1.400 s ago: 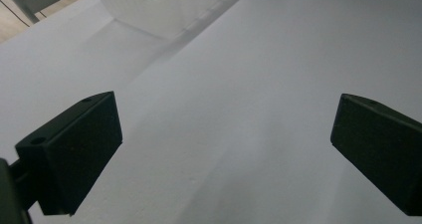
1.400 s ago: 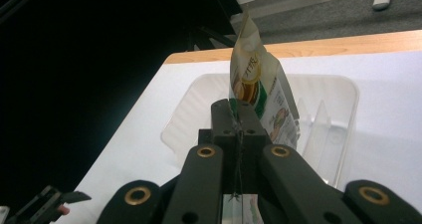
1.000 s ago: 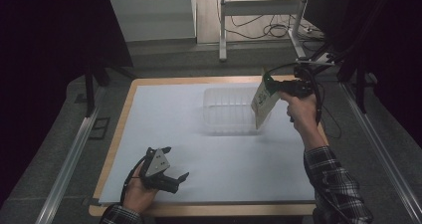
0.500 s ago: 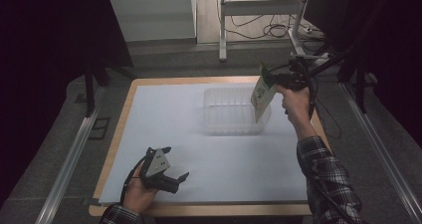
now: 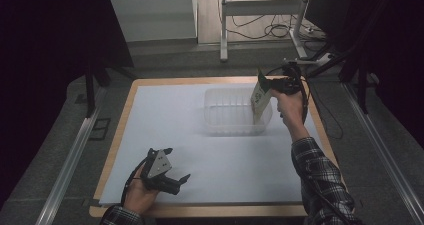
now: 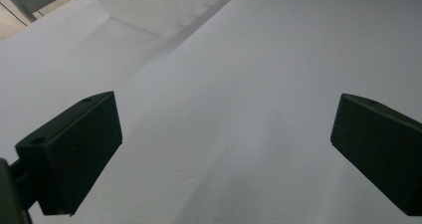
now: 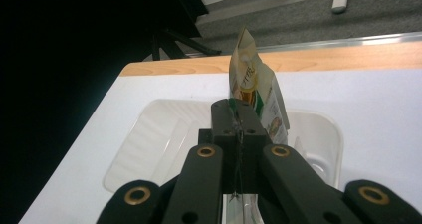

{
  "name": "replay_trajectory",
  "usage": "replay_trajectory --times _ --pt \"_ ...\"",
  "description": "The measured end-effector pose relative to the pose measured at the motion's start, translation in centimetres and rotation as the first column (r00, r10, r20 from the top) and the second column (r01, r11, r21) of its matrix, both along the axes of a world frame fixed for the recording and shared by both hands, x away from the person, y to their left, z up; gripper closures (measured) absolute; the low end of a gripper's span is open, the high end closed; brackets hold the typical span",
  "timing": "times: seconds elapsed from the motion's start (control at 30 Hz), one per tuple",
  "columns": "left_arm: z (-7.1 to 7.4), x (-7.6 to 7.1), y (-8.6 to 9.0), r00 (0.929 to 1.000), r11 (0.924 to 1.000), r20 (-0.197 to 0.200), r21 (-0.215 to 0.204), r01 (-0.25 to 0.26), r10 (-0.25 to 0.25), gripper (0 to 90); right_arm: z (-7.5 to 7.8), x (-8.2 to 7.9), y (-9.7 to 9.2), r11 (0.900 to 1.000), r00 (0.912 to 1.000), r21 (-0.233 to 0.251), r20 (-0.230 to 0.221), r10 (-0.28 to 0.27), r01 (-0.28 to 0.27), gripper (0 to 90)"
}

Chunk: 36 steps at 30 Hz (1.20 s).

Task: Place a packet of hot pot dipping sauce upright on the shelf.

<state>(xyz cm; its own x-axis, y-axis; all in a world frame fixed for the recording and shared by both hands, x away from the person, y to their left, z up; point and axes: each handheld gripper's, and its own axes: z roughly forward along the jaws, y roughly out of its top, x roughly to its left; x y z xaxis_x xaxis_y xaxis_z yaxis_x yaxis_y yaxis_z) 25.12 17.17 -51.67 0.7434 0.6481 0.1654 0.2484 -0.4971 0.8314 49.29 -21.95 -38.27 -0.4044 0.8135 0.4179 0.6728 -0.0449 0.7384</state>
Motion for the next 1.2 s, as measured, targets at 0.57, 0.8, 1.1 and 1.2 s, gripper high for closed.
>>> replay_trajectory --times 0.57,0.8,1.1,1.2 --pt "0.0 0.0 -0.1 1.0 0.9999 -0.001 0.009 0.005 -0.005 0.0 -1.5 -1.1 -0.2 0.9978 0.9981 -0.062 0.056 0.028 -0.025 78.5" --pt "0.0 0.0 -0.1 1.0 0.9999 0.002 0.01 0.009 -0.009 0.0 -1.2 -1.5 0.1 0.9922 0.9946 -0.115 0.086 0.058 -0.048 65.5" --pt "-0.1 -0.1 -0.2 0.9998 0.9998 0.002 0.006 0.018 -0.018 0.0 -1.3 -2.2 0.2 0.9887 0.9908 -0.138 0.114 0.074 -0.058 49.8" --pt "0.0 -0.1 -0.2 0.9999 0.9998 0.002 0.004 0.017 -0.017 0.0 -1.3 -2.4 0.2 0.9877 0.9897 -0.141 0.116 0.084 -0.068 46.0"
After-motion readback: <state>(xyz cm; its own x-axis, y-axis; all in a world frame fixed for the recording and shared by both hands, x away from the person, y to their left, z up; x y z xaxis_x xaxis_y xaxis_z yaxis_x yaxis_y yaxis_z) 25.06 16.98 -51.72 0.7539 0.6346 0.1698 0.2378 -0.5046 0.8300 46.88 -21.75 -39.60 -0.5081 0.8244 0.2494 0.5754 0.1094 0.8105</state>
